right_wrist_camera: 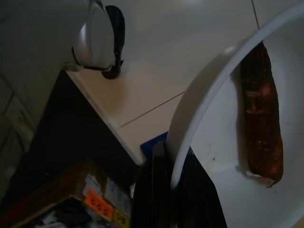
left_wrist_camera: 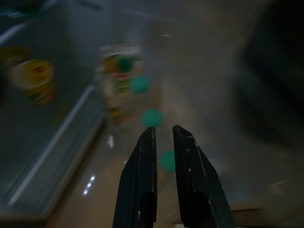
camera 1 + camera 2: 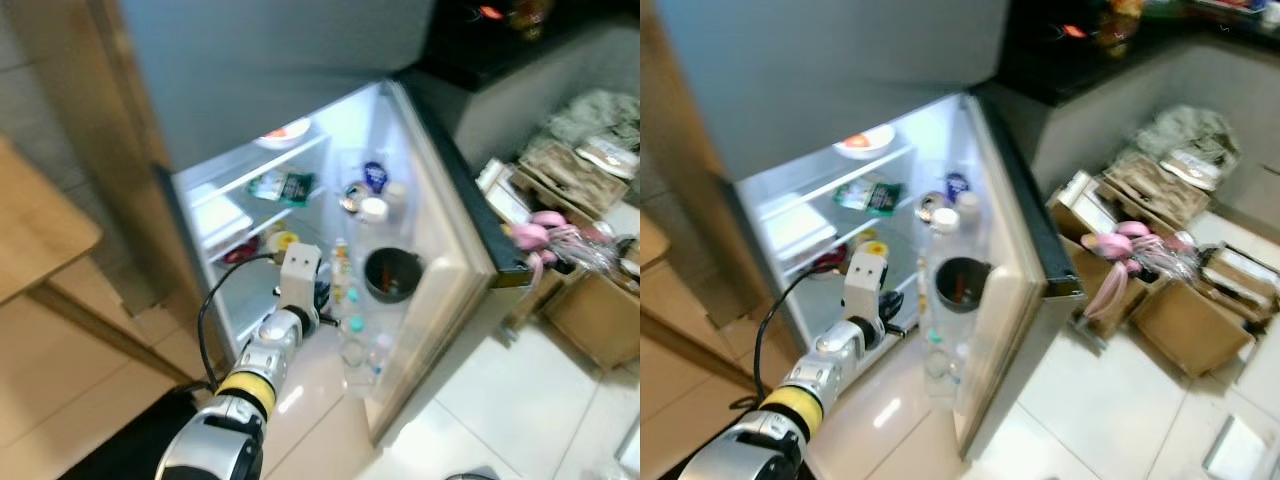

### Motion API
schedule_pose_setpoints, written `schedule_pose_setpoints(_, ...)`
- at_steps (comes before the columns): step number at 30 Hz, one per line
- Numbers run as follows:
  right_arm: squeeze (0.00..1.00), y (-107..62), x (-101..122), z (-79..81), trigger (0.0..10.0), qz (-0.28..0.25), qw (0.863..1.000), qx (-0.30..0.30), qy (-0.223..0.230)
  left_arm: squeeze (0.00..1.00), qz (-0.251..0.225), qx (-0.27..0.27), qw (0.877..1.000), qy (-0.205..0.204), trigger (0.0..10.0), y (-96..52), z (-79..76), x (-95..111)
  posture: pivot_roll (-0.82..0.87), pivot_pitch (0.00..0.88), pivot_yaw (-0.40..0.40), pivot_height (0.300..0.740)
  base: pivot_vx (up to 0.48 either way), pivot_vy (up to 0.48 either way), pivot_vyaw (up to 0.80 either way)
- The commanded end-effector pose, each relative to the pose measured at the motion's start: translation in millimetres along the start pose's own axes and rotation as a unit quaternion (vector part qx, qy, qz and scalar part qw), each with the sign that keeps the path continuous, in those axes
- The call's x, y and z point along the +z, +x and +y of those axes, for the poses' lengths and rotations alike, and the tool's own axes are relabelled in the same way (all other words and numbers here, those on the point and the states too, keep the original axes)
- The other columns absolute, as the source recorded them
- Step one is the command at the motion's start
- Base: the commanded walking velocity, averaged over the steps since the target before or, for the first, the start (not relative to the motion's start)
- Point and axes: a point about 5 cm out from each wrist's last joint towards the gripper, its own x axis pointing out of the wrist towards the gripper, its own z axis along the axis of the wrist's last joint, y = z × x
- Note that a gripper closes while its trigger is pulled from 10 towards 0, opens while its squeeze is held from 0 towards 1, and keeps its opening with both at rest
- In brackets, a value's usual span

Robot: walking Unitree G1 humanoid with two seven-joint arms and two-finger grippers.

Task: Restocking fridge

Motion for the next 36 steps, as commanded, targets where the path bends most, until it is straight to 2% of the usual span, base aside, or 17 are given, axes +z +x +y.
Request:
schedule_pose_setpoints(1,0.0,-0.5,-11.1,-0.8,10.0,0.02,1.0,-0.004,0.003,0.0,-0.005,-0.014,1.0,0.004,10.0,3.6,-9.3,2.7,0.0,0.042,-0.039,0.74,0.0,0.0,-0.74)
schedule_pose_setpoints(14,0.0,-0.6,-11.9,-1.2,10.0,0.025,1.0,-0.007,0.003,0.0,-0.011,-0.034,0.999,0.004,10.0,10.0,-25.3,8.0,0.0,0.041,-0.037,0.74,0.0,0.0,-0.74)
schedule_pose_setpoints(18,0.0,-0.6,-11.9,-1.8,10.0,0.025,1.0,-0.009,0.004,0.0,-0.016,-0.051,0.999,-0.001,10.0,12.0,-33.7,10.0,-0.01,0.04,-0.036,0.74,0.0,0.0,-0.73)
schedule_pose_setpoints(20,0.0,-0.7,-12.0,-2.4,10.0,0.026,1.0,-0.01,0.004,0.0,-0.024,-0.079,0.997,-0.008,10.0,13.3,-44.8,12.1,-0.01,0.039,-0.039,0.74,0.0,0.0,-0.73)
schedule_pose_setpoints(22,0.0,-0.7,-12.0,-3.0,10.0,0.026,1.0,-0.012,0.003,0.0,-0.038,-0.126,0.991,-0.013,10.0,13.9,-61.0,15.1,-0.01,0.038,-0.039,0.74,0.0,0.0,-0.73)
schedule_pose_setpoints(23,0.0,-0.7,-12.0,-3.0,10.0,0.026,1.0,-0.012,0.003,0.0,-0.038,-0.126,0.991,-0.013,10.0,13.9,-61.0,15.1,-0.01,0.038,-0.039,0.74,0.0,0.0,-0.73)
schedule_pose_setpoints(24,0.0,-0.8,-11.9,-3.3,10.0,0.025,1.0,-0.014,0.004,0.0,-0.05,-0.159,0.986,-0.017,10.0,13.4,-71.5,17.8,-0.01,0.038,-0.039,0.74,0.0,0.0,-0.73)
schedule_pose_setpoints(25,0.0,-0.8,-11.9,-3.3,10.0,0.025,1.0,-0.014,0.004,0.0,-0.05,-0.159,0.986,-0.017,10.0,13.4,-71.5,17.8,-0.01,0.038,-0.039,0.74,0.0,0.0,-0.73)
schedule_pose_setpoints(27,0.0,-0.8,-11.9,-3.5,10.0,0.022,1.0,-0.017,0.013,0.0,-0.071,-0.217,0.973,-0.025,10.0,11.2,-88.8,23.5,-0.01,0.04,-0.039,0.74,0.0,0.0,-0.74)
schedule_pose_setpoints(28,0.0,-0.8,-11.9,-3.5,10.0,0.022,1.0,-0.017,0.013,0.0,-0.071,-0.217,0.973,-0.025,10.0,11.2,-88.8,23.5,-0.01,0.04,-0.039,0.74,0.0,0.0,-0.74)
schedule_pose_setpoints(31,0.0,-0.8,-11.1,-4.0,10.0,0.015,1.0,-0.02,0.013,0.0,-0.101,-0.284,0.952,-0.045,10.0,6.2,-104.4,32.7,-0.01,0.039,-0.039,0.74,0.0,0.0,0.0)
schedule_pose_setpoints(33,0.0,-0.8,-10.7,-4.1,10.0,0.013,1.0,-0.021,0.013,0.0,-0.11,-0.3,0.946,-0.047,10.0,4.0,-103.6,35.0,-0.01,0.039,-0.039,0.74,0.0,0.0,0.0)
schedule_pose_setpoints(35,0.0,-0.8,-10.4,-4.1,10.0,0.011,1.0,-0.021,0.012,0.0,-0.106,-0.284,0.952,-0.034,10.0,3.1,-89.1,32.3,-0.01,0.039,-0.039,0.74,0.0,0.0,0.0)
schedule_pose_setpoints(36,0.0,-0.8,-10.1,-4.3,10.0,0.01,1.0,-0.022,0.011,0.0,-0.102,-0.267,0.958,-0.029,10.0,2.5,-76.8,29.6,-0.01,0.039,-0.039,0.74,0.0,0.0,0.0)
